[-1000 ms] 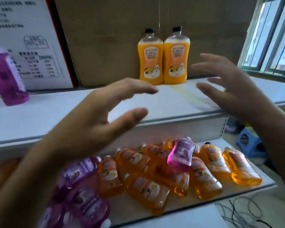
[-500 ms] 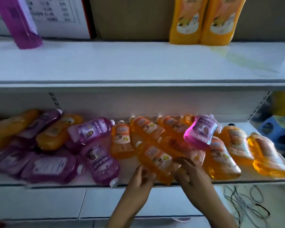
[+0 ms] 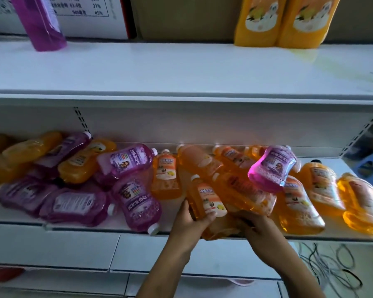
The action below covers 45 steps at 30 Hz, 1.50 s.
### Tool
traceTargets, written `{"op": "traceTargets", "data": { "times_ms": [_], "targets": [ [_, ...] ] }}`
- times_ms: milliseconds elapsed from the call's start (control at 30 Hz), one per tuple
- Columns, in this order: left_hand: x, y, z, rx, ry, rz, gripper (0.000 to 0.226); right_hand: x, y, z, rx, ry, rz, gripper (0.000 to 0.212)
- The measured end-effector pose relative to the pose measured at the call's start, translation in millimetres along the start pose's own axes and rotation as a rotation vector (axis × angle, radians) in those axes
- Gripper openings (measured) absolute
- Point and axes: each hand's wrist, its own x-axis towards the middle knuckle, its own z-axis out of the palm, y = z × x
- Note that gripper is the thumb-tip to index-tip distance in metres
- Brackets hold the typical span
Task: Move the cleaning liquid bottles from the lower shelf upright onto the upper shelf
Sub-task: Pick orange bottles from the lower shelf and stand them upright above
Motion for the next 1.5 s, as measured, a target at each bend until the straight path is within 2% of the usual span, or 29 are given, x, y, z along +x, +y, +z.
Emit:
{"op": "traceTargets", "data": {
  "times_ms": [67, 133, 200, 300, 367, 533, 633, 767, 867, 967, 1167, 1400, 1500],
  "targets": [
    [-1.9, -0.1, 0.7, -0.011, -0.017, 0.014, 0.066, -0.7, 4.6, -5.1, 0.170, -0.016, 0.032, 0.037],
    [-5.4, -4.0, -0.3, -0.055, -0.008, 0.010, 0.057, 1.4, 6.2, -5.0, 0.351, -0.036, 0.106, 0.034],
    [-12.4, -8.9, -4.7, -0.105, -0.012, 0.008, 0.058, 4.7, 2.8, -4.4, 0.468, -0.128, 0.145, 0.031],
    [-25.5, -5.9, -18.8, -0.139, -0.027, 0.033, 0.067, 12.3, -6.5, -8.5, 0.473, -0.271, 0.088, 0.064],
    [-30.3, 1.4, -32.6, -0.106, -0.042, 0.091, 0.067, 20.7, -17.5, -12.2, 0.497, -0.327, 0.018, 0.075],
    [-37.2, 12.1, -61.9, 0.020, -0.059, 0.230, 0.066, 47.6, -58.3, -1.4, 0.455, -0.315, -0.129, 0.097],
    [-39.0, 15.0, -75.5, 0.049, 0.014, 0.300, 0.070, 63.2, -83.0, 12.7, 0.426, -0.287, -0.247, 0.103],
    [-44.7, 18.0, -109.4, 0.034, 0.105, 0.408, 0.080, 79.0, -131.9, 34.4, 0.383, -0.201, -0.380, 0.093],
    [-54.2, 14.5, -143.3, 0.015, 0.118, 0.524, 0.109, 90.2, -171.9, 56.7, 0.386, -0.241, -0.394, 0.092],
    [-68.4, 3.2, -185.6, -0.058, 0.193, 0.574, 0.118, 96.8, -220.4, 87.8, 0.355, -0.312, -0.454, 0.090],
    [-110.5, -24.9, -294.2, -0.183, 0.391, 0.618, 0.113, 85.3, -330.4, 171.0, 0.301, -0.489, -0.703, 0.079],
    [-164.6, -38.7, -427.6, -0.155, 0.640, 0.717, 0.102, 64.4, -457.2, 252.1, 0.257, -0.614, -0.915, 0.101],
    [-185.7, -33.2, -482.0, -0.075, 0.705, 0.783, 0.105, 54.6, -503.8, 273.2, 0.205, -0.583, -1.024, 0.109]
  ]
}}
